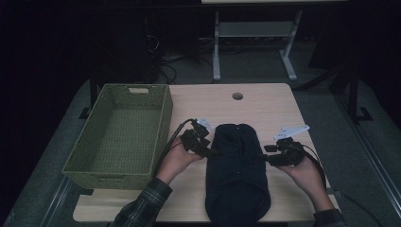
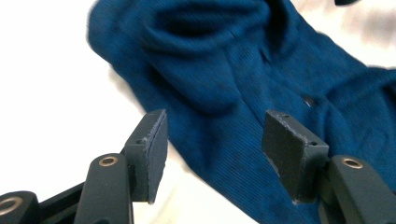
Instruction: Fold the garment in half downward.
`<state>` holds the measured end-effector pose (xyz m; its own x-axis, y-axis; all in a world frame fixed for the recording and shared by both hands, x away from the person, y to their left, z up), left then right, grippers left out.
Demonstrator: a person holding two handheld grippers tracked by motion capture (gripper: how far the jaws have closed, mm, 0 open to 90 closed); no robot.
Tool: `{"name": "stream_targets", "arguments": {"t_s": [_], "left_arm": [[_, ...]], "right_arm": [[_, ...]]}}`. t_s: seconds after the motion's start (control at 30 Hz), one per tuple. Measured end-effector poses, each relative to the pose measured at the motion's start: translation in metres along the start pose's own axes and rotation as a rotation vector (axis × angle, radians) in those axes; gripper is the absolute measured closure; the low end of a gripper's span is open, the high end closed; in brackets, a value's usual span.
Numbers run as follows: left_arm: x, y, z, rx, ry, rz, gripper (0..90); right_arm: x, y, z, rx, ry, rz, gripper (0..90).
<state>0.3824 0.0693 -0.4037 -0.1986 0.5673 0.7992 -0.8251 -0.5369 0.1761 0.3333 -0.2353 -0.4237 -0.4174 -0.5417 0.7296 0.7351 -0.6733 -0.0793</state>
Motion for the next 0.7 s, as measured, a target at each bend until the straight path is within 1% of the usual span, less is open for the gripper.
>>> {"name": "stream_targets", "arguments": {"t_s": [0.03, 0.07, 0.1, 0.13, 0.2, 0.23, 0.27, 0.33, 0.4, 0.43, 0.47, 0.53, 0.57, 0.6, 0.63, 0.67, 0.7], "left_arm": [[0.001, -0.006, 0.007, 0.012, 0.019, 0.019, 39.3], [0.001, -0.009, 0.01, 0.026, 0.03, 0.024, 39.0], [0.002, -0.012, 0.014, 0.024, 0.026, 0.028, 38.8], [0.002, -0.014, 0.017, 0.028, 0.033, 0.028, 38.5], [0.001, -0.018, 0.023, 0.03, 0.035, 0.035, 38.2], [0.001, -0.021, 0.026, 0.032, 0.038, 0.036, 38.2], [-0.001, -0.023, 0.029, 0.041, 0.045, 0.037, 38.2], [-0.003, -0.029, 0.034, 0.034, 0.032, 0.047, 38.2], [-0.006, -0.035, 0.039, 0.042, 0.038, 0.055, 38.3], [-0.008, -0.039, 0.041, 0.041, 0.031, 0.054, 38.5], [-0.01, -0.042, 0.044, 0.041, 0.027, 0.057, 38.7], [-0.014, -0.049, 0.048, 0.046, 0.027, 0.062, 38.5], [-0.016, -0.051, 0.05, 0.052, 0.021, 0.065, 38.1], [-0.018, -0.053, 0.052, 0.057, 0.024, 0.069, 37.8], [-0.02, -0.056, 0.054, 0.05, 0.012, 0.07, 37.6], [-0.023, -0.057, 0.056, 0.06, 0.019, 0.069, 37.1], [-0.025, -0.059, 0.057, 0.057, 0.009, 0.072, 36.9]], "right_arm": [[-0.001, 0.005, 0.006, 0.004, 0.01, -0.006, 49.4], [-0.002, 0.007, 0.009, 0.0, 0.01, -0.005, 48.9], [-0.002, 0.009, 0.011, 0.005, 0.008, -0.011, 48.5], [-0.003, 0.012, 0.014, 0.009, 0.007, -0.017, 47.7], [-0.005, 0.016, 0.019, -0.003, 0.02, -0.014, 47.1], [-0.006, 0.019, 0.022, 0.004, 0.02, -0.021, 47.0], [-0.007, 0.021, 0.024, 0.005, 0.016, -0.024, 47.0], [-0.009, 0.025, 0.03, -0.002, 0.024, -0.023, 47.0], [-0.012, 0.03, 0.035, 0.005, 0.012, -0.026, 46.7], [-0.014, 0.032, 0.038, 0.008, 0.018, -0.033, 46.9], [-0.015, 0.035, 0.041, 0.002, 0.017, -0.03, 46.8], [-0.02, 0.039, 0.046, 0.004, 0.008, -0.037, 46.6], [-0.022, 0.041, 0.048, 0.004, 0.012, -0.042, 46.7], [-0.024, 0.042, 0.051, -0.002, 0.015, -0.037, 46.5], [-0.026, 0.045, 0.053, -0.001, 0.007, -0.038, 46.4], [-0.029, 0.046, 0.054, -0.001, 0.007, -0.042, 46.4], [-0.031, 0.048, 0.056, -0.001, 0.002, -0.042, 46.3]]}}
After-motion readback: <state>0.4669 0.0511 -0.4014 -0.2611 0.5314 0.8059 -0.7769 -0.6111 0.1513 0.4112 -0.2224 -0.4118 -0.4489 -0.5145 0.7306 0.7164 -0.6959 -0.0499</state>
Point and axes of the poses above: each handheld gripper's, and its own axes: x roughly backward along the jaws, z roughly out of its top, y roughly to its right, the point moved 1 cm from there along -x, roughly forward along the jaws, and after that the axes turned 3 degrees about x, right-handed, at the moved point
